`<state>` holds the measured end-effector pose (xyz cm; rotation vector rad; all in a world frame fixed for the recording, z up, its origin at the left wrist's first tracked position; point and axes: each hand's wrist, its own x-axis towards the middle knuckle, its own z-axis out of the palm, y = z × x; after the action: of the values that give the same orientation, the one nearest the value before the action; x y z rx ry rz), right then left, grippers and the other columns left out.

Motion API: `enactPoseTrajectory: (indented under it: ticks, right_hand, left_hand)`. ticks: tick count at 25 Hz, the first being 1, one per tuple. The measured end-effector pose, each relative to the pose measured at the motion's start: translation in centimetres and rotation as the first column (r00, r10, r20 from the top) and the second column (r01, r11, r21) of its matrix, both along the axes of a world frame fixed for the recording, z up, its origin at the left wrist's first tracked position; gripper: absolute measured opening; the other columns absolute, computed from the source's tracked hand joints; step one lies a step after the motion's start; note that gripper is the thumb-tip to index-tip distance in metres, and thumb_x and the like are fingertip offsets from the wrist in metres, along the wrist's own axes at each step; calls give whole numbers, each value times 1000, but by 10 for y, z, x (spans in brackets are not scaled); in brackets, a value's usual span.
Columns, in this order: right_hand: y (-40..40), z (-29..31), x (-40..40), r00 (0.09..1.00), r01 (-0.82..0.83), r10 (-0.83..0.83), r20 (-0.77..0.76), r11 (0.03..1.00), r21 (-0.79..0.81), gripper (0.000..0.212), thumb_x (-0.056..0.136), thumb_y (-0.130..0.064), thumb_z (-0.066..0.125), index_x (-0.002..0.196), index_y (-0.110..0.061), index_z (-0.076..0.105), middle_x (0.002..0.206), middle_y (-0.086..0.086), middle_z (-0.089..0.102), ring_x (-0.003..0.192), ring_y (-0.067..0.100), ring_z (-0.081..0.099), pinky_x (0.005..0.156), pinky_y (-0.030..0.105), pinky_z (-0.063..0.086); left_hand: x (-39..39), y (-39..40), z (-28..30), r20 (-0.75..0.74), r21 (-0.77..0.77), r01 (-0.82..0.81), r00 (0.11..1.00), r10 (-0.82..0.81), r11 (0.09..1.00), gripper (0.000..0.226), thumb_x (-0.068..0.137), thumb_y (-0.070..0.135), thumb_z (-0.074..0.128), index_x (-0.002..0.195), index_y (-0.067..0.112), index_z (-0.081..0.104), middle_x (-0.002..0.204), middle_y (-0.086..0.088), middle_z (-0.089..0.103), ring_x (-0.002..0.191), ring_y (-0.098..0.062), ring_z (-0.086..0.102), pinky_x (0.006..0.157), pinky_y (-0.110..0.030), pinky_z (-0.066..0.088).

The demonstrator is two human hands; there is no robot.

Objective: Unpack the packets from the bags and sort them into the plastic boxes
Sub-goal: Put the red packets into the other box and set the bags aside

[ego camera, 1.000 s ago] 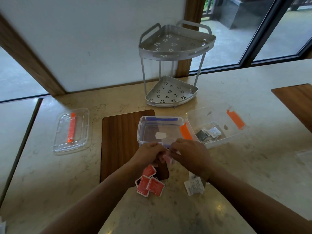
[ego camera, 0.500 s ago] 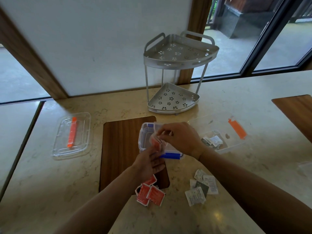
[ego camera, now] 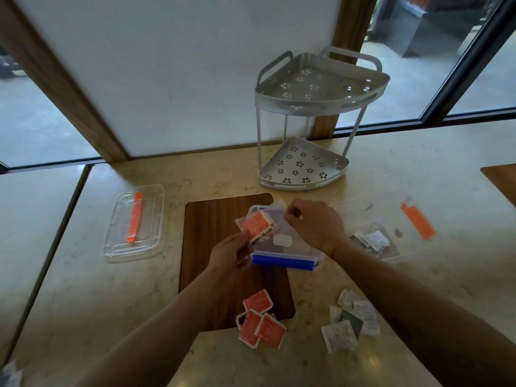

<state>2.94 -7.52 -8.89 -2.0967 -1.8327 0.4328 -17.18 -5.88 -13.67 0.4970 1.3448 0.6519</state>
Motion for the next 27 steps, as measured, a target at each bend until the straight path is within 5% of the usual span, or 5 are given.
enactPoseTrajectory:
  ticks: [4, 14, 22, 27]
  right_hand:
    - [0, -23, 0, 1000, 11, -12, -11, 994, -110, 25, 96, -35, 47, 85, -20, 64, 75, -3, 61, 64, 7, 54, 55, 16, 33]
    - [19, -69, 0, 997, 23, -48, -61, 933, -360, 24, 95, -31, 50, 87, -13, 65, 82, 4, 66, 76, 16, 63, 79, 30, 55]
    - [16, -75, -1, 976, 40, -128, -177, 900, -434, 22, 94, -32, 55, 91, -12, 65, 83, 5, 68, 74, 19, 65, 73, 28, 57]
    - [15, -65, -3, 941, -11, -148, -304, 885, -465, 19, 95, -29, 55, 94, -12, 64, 74, -2, 61, 59, 6, 55, 50, 14, 40]
  left_hand:
    - [-7, 13, 9, -172, 122, 91, 983, -70, 988, 19, 87, 25, 68, 97, 9, 68, 87, -11, 69, 64, -14, 57, 55, -25, 45]
    - [2, 37, 9, -319, 133, 267, 923, -214, 954, 13, 85, 21, 71, 89, 9, 69, 88, -12, 72, 72, -18, 62, 63, -28, 50]
    - [12, 43, 23, -432, 240, 402, 859, -274, 884, 12, 88, 24, 67, 82, 13, 66, 83, -4, 69, 72, -12, 63, 60, -23, 48]
    - [22, 50, 41, -525, 345, 500, 804, -278, 794, 15, 87, 26, 68, 79, 14, 68, 83, -4, 70, 74, -13, 63, 67, -25, 50]
